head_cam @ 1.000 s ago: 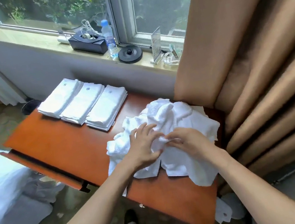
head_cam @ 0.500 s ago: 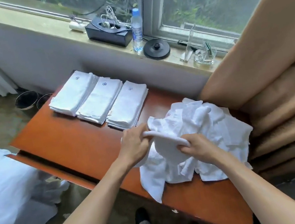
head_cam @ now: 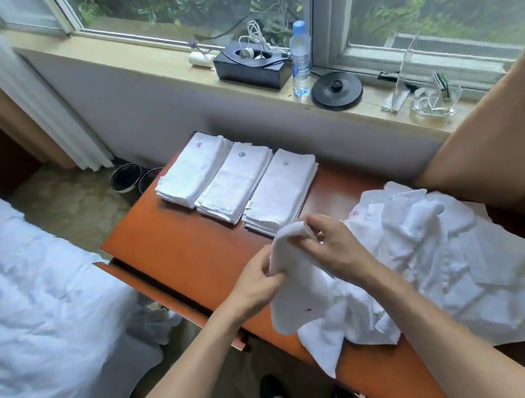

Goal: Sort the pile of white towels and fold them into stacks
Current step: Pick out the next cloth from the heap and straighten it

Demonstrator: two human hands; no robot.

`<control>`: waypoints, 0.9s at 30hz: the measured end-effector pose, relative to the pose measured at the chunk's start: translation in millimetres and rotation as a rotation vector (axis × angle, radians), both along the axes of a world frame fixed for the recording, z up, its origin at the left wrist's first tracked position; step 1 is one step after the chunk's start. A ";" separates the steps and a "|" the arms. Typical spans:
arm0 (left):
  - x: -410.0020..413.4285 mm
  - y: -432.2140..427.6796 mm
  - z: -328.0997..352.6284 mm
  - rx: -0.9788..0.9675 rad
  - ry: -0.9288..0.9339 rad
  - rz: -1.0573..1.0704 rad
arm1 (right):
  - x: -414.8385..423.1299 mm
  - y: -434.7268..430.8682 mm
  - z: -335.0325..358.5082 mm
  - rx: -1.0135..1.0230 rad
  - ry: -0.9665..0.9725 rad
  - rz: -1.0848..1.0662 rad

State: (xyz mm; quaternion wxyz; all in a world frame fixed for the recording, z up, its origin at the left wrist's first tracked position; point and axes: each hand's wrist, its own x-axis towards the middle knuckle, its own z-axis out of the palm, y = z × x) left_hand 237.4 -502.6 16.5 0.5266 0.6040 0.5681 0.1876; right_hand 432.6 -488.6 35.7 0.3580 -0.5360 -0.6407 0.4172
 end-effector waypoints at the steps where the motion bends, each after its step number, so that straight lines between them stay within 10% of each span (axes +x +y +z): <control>1: -4.7 2.3 4.3 -0.005 -0.051 0.020 | -9.2 2.8 2.4 0.012 -0.006 0.054; 6: -43.2 26.5 20.2 0.058 -0.147 0.123 | -59.0 27.4 13.2 0.100 -0.127 0.239; 27: -274.3 174.7 23.4 0.089 -0.352 0.131 | -276.9 108.6 -1.5 -0.202 0.126 -0.386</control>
